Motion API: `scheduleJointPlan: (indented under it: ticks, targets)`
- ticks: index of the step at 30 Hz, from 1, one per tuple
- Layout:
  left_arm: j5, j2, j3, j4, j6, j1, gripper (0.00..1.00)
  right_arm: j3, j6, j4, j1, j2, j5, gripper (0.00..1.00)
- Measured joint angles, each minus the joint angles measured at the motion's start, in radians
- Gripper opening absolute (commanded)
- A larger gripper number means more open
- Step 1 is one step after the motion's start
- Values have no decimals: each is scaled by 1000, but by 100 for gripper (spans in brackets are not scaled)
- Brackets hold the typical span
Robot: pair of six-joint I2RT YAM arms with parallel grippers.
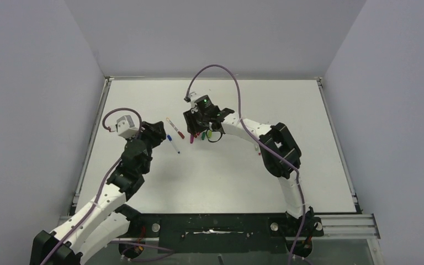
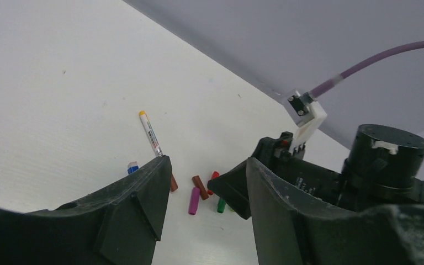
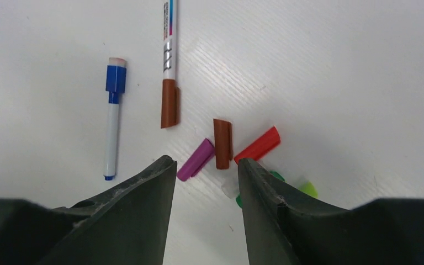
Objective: Open the pen caps
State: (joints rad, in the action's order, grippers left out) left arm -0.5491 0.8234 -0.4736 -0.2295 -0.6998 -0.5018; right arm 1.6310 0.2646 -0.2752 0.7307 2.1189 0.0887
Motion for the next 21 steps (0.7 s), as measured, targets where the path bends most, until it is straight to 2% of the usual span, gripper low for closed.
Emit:
scheduleJointPlan:
  ticks: [6,14,21]
  targets:
    - [-41,-72,17,-7,-1,-38,51,127,-33,6,30,110,-2,44]
    - [-84,-178,34,-6,4,-96,51,173,-77,-5,50,190,-2,44]
    - [-109,-201,34,-6,10,-121,51,227,-100,-14,56,233,-2,44]
